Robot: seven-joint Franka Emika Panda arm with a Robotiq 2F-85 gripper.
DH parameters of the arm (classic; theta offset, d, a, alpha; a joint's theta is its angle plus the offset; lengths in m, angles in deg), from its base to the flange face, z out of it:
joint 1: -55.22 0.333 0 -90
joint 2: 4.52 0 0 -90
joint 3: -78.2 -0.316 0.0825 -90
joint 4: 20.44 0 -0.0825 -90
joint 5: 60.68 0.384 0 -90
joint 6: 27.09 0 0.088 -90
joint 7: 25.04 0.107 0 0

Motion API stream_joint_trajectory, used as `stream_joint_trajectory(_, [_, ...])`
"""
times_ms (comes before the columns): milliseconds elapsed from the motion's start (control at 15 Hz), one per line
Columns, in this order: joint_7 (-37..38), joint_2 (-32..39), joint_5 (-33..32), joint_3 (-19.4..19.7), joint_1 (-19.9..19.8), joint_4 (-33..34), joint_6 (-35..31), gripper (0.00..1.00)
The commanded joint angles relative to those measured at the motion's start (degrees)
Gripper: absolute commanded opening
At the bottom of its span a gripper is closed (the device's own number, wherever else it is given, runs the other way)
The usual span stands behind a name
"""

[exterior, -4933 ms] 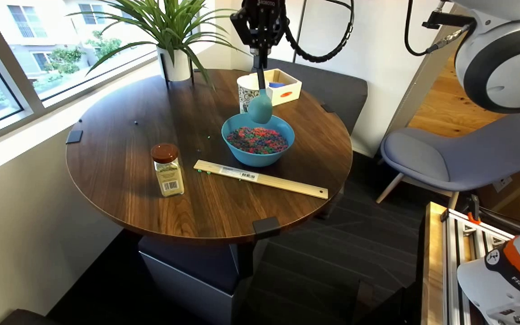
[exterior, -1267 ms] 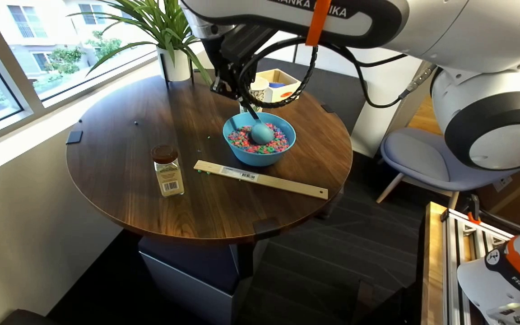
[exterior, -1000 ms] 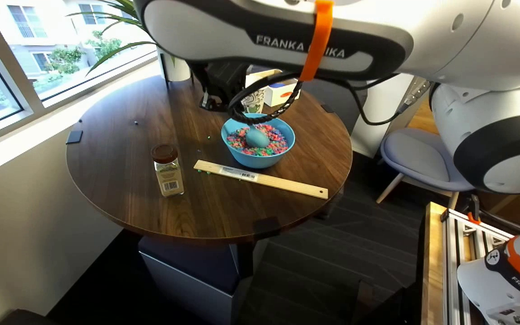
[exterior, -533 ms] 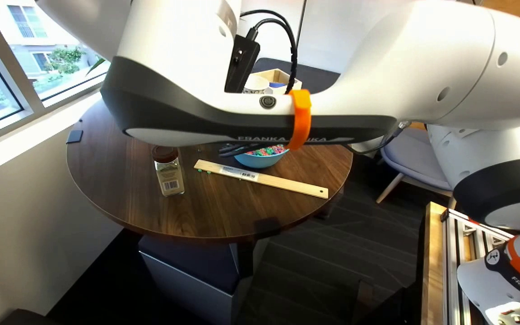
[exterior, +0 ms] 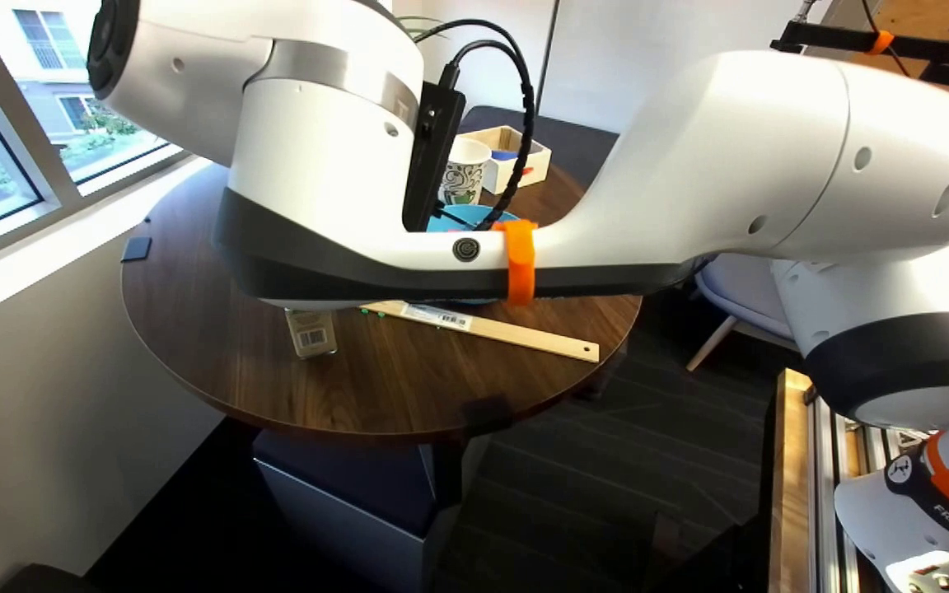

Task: Use the blue measuring spoon to place cereal from the blue bowl into the box.

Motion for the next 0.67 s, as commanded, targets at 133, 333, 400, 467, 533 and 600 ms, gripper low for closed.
stream_joint_trajectory(133, [-4.1, 2.3, -4.0, 0.9, 0.2, 1.2, 0.1, 0.04])
stream_joint_trajectory(333, [-4.4, 1.1, -4.1, 0.4, 0.7, 0.7, 0.3, 0.04])
stream_joint_trajectory(400, [-4.2, 0.3, -4.2, 0.4, 1.0, -0.3, 0.0, 0.04])
stream_joint_trajectory(467, [-4.2, 0.1, -4.5, 0.4, 1.3, -0.2, 0.0, 0.04])
stream_joint_trajectory(533, [-4.2, -0.1, -4.7, 0.5, 1.6, -0.2, 0.0, 0.04])
stream_joint_trajectory(600, [-4.2, -0.3, -5.0, 0.4, 1.8, -0.2, 0.0, 0.04])
